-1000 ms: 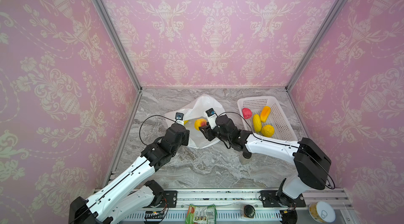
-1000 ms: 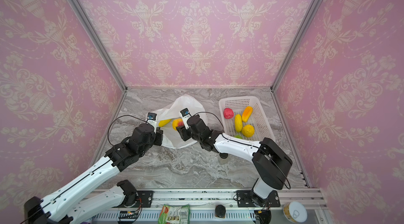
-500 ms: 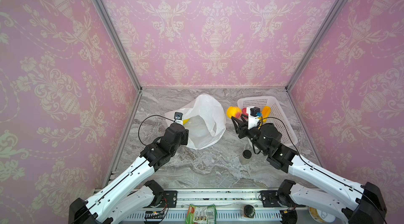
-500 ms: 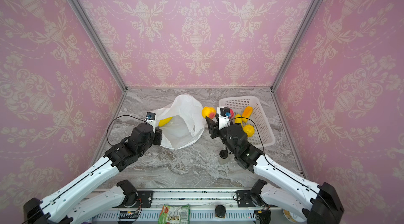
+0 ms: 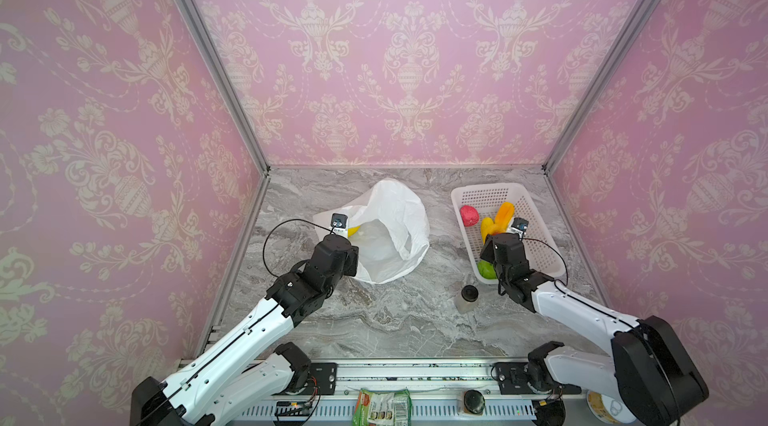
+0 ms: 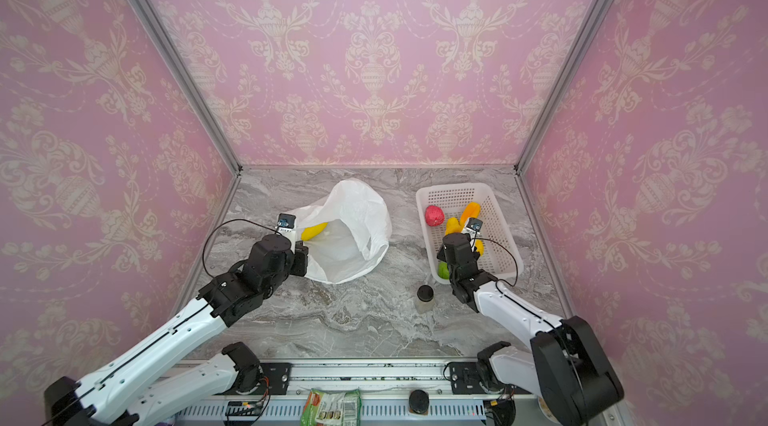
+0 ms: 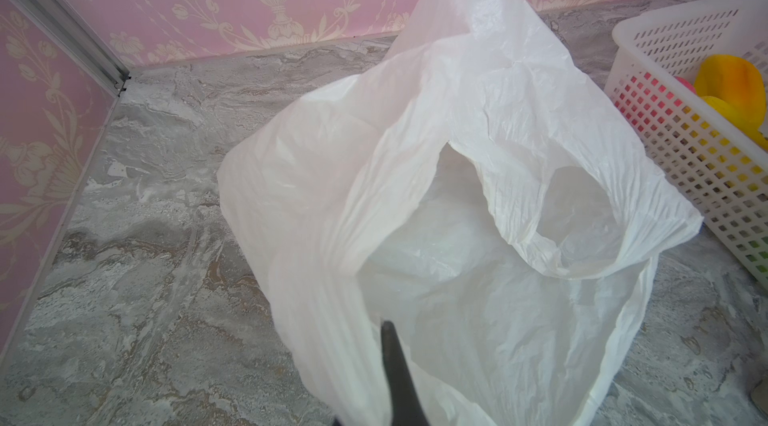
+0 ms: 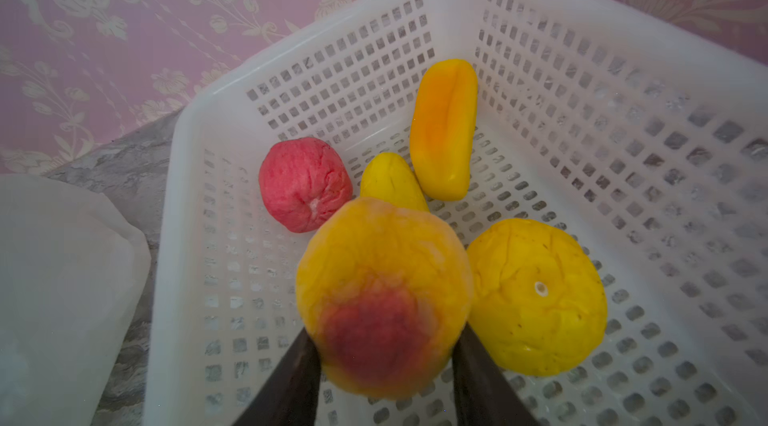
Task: Untie the knot of the plastic bag and take out the fruit
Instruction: 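Open the right gripper over the basket to drop the peach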
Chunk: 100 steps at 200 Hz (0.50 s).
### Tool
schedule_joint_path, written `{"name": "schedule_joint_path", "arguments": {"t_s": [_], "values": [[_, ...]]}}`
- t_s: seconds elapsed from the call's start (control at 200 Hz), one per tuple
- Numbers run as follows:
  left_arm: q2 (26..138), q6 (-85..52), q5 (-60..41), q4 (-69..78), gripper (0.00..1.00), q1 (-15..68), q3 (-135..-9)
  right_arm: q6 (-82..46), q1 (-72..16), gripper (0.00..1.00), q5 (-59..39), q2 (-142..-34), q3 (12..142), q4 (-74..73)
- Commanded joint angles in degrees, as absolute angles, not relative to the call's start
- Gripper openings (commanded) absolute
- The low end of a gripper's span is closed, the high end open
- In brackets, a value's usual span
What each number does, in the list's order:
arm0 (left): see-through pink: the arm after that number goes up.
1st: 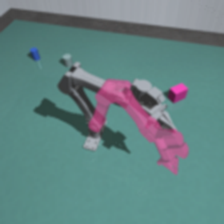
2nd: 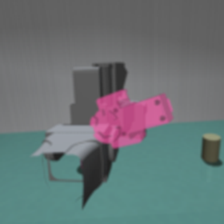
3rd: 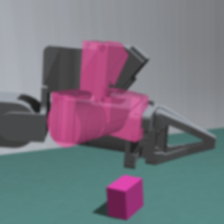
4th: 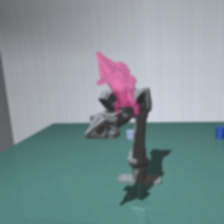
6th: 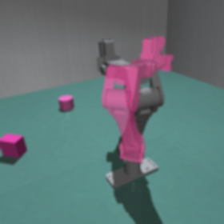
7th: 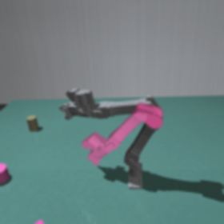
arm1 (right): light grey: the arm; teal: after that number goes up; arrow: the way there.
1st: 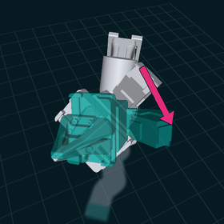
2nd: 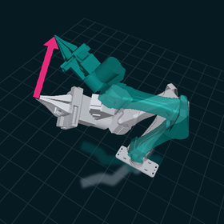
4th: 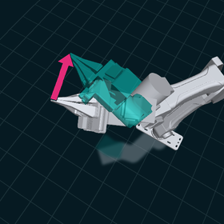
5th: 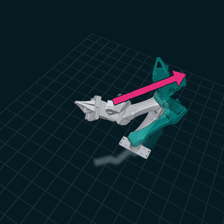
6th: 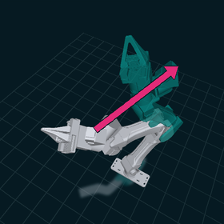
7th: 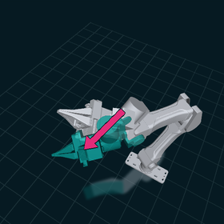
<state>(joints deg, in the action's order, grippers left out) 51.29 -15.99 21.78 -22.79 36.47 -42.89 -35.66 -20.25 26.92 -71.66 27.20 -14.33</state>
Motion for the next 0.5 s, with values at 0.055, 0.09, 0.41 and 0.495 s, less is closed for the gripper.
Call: {"name": "schedule_joint_path", "arguments": {"t_s": [0.055, 0.09, 0.41, 0.495], "values": [[50.09, -15.82, 22.3, -22.96, 0.0, 36.04, -42.36, -38.68, -19.82, 0.46, 24.06, -77.13, 29.99, -17.64], [50.1, -15.89, 22.25, -22.94, 0.0, 36.02, -42.36, -38.75, -19.69, 0.54, 24.04, -77.77, 30.15, -17.7], [50.72, -15.77, 22.19, -22.68, 0.0, 35.84, -42.36, -36.76, -19.74, 0.93, 24.25, -70.69, 26.75, -19.05], [50.54, -15.76, 22.16, -22.73, 0.0, 35.8, -42.36, -35.53, -19.91, 0.93, 23.36, -67.17, 26.15, -18.35]]}}
